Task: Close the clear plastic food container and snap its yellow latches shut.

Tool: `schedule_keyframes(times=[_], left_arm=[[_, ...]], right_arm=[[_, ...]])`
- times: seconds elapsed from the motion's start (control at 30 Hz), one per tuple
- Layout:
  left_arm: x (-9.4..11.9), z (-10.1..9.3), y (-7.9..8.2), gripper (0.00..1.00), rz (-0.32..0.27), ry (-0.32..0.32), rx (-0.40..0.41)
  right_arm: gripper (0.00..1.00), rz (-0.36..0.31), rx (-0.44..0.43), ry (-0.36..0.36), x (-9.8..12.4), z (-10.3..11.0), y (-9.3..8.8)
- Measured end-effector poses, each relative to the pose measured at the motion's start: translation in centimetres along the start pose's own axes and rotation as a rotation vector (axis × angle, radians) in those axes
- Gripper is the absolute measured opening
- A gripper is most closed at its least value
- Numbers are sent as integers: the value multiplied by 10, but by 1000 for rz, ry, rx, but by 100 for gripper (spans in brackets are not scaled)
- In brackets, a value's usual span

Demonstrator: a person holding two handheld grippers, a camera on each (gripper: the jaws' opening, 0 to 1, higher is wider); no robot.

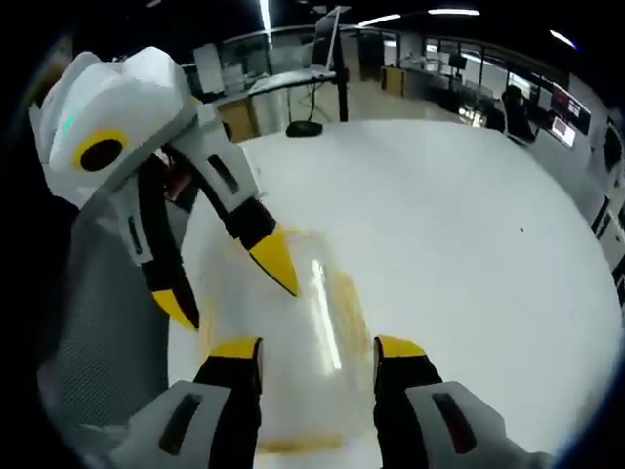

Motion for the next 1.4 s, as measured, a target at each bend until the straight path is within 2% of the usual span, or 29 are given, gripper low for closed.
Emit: schedule_keyframes(times=[0.13, 0.17, 0.23, 0.27, 0.33, 0.37, 0.43, 0.53, 0.6, 0.63, 0.7, 0.9, 1.0, 1.4], left_arm=[[-2, -2, 4, 52, 78, 11, -51], [-3, -3, 7, 52, 131, 23, -84], [-5, -7, 11, 51, 186, 37, -114], [-5, -8, 13, 50, 211, 37, -135], [-6, -12, 18, 47, 238, 21, -185], [-7, -11, 20, 47, 249, 31, -172], [-9, -10, 23, 49, 268, 38, -159], [-15, -11, 28, 49, 298, 44, -172], [-19, -13, 29, 50, 336, 64, -212], [-20, -15, 28, 50, 349, 68, -191], [-20, -16, 28, 51, 338, 94, -159], [-25, -18, 28, 51, 359, 133, -148], [-25, -17, 27, 51, 364, 138, -146], [-26, -17, 26, 47, 353, 148, -131]], right_arm=[[43, 47, 64, 33, -1, -13, 10], [42, 92, 79, 60, -2, -19, 15], [40, 137, 62, 93, -5, -27, 21], [37, 181, 48, 128, -7, -30, 24], [33, 202, 66, 141, -12, -34, 33], [33, 201, 68, 143, -15, -34, 36], [35, 259, 44, 187, -18, -30, 38], [39, 267, 92, 194, -28, -22, 42], [36, 331, 120, 223, -32, -16, 41], [36, 330, 111, 243, -34, -15, 44], [35, 342, 124, 237, -34, -17, 45], [34, 361, 110, 273, -37, -20, 43], [32, 370, 121, 292, -39, -19, 44], [26, 414, 155, 294, -42, -16, 47]])
Point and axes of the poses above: the point that each gripper's makers call its tool centre point, and the gripper's own axes: x roughly backward along the fingers, z roughly to its left, y roughly out of its top, the point moved 10 cm from there along x, roughly backward along the fingers, and after that the axes turned 10 degrees about -y, right-handed, at the moved point
